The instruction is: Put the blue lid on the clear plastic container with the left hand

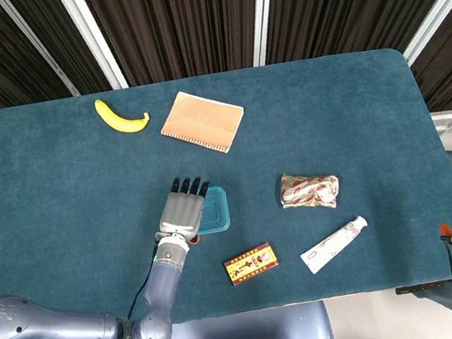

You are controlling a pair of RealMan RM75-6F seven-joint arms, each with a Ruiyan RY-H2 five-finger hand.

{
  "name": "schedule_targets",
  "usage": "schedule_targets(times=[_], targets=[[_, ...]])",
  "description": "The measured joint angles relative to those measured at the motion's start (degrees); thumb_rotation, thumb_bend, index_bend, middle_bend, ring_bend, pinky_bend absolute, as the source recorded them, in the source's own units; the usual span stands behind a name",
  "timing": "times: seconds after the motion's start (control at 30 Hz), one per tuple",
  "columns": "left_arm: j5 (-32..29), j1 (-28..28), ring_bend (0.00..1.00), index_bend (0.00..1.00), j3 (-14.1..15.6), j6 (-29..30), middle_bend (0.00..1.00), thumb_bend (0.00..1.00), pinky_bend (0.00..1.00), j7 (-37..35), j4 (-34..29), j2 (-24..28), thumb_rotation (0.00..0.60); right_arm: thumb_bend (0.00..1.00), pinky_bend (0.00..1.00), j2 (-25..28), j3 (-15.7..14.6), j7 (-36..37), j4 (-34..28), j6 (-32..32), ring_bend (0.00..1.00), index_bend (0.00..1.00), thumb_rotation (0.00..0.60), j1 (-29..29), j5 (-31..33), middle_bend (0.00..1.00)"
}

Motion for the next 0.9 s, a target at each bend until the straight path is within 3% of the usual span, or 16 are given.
schedule_targets(times=[0.1,0.3,0.5,0.7,0.9], targets=[[2.81,0.42,0.0,0.05,-0.37,2.21,0.13,0.17,0.0,-0.99,-1.71,0.73,0.6,0.3,0.0,-0.01,0.02,-0.04,0.0,0.01,0.02,0.12,0.6,-0.02,0.09,0.03],[7.58,2.0,0.0,0.27,-1.38,3.09,0.24,0.33,0.0,-5.8,-2.98,1.81,0.6,0.3,0.0,-0.08,0.1,-0.07,-0.04,0.01,0.02,0.12,0.6,-0.06,0.34,0.03],[11.59,3.68,0.02,0.41,-1.74,1.14,0.38,0.46,0.0,-11.1,0.36,1.72,0.6,0.3,0.0,-0.13,0.18,-0.1,-0.1,-0.17,0.02,0.12,0.6,-0.06,0.74,0.03],[14.37,4.61,0.07,0.52,-1.66,-0.56,0.48,0.52,0.01,-14.23,4.44,0.12,0.6,0.3,0.0,-0.09,0.21,-0.04,-0.15,-0.21,0.02,0.12,0.6,-0.09,0.89,0.03],[15.73,4.86,0.1,0.55,-1.94,-1.28,0.52,0.53,0.02,-15.04,8.06,-1.86,0.6,0.3,0.0,-0.05,0.28,0.19,-0.2,-0.27,0.02,0.12,0.6,-0.12,1.04,0.03]])
